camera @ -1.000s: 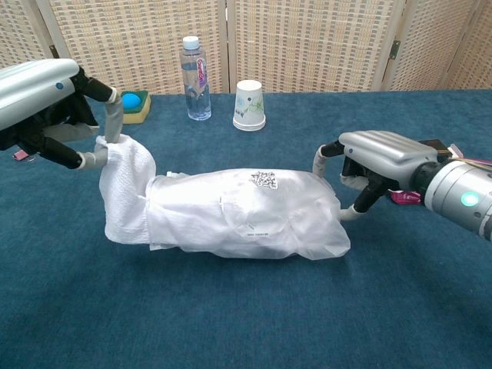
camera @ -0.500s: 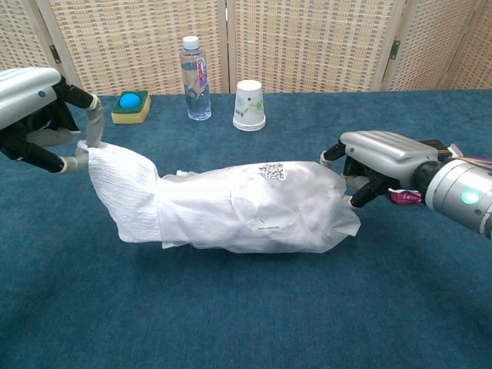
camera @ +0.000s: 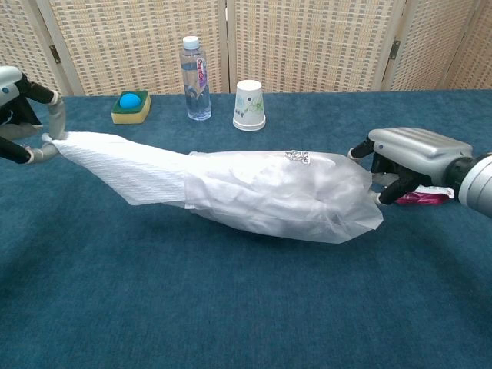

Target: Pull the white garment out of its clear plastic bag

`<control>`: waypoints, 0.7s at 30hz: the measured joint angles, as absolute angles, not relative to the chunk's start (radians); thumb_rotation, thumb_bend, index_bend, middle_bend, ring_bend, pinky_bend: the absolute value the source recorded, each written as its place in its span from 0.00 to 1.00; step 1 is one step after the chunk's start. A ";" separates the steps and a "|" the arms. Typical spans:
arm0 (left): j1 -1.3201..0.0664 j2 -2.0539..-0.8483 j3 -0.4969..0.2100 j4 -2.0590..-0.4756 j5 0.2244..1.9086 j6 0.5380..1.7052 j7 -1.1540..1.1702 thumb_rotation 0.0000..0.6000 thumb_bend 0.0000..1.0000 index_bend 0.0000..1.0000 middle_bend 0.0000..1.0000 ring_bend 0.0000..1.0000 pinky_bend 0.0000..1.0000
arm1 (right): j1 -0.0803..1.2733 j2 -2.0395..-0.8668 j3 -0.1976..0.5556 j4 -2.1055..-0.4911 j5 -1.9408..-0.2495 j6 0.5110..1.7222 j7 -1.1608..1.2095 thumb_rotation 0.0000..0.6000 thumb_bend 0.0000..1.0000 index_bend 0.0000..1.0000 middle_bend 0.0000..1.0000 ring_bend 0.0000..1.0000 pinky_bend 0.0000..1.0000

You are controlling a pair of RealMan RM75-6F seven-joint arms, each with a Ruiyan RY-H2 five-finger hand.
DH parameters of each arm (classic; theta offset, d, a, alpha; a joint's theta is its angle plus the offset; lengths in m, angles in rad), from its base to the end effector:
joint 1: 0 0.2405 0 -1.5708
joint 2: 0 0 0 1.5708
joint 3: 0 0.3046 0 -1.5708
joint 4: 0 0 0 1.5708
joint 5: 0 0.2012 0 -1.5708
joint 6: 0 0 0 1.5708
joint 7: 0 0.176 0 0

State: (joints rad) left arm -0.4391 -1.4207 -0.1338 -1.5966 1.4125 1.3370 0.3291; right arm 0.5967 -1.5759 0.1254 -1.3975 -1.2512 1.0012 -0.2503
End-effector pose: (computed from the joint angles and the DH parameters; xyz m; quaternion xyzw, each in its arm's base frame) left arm -0.2357 0.3316 0.0737 -0.6682 -0.3076 -0.4405 0.5147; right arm -0.2326 -0.3697 -0.0254 0.7327 -0.3936 0.3572 0.4250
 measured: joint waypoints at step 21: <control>-0.427 -1.423 -0.158 -1.575 1.379 1.351 0.324 1.00 0.55 0.78 1.00 0.81 0.98 | 0.538 -1.457 0.122 -1.440 -1.204 1.045 -0.272 1.00 0.49 0.62 1.00 1.00 1.00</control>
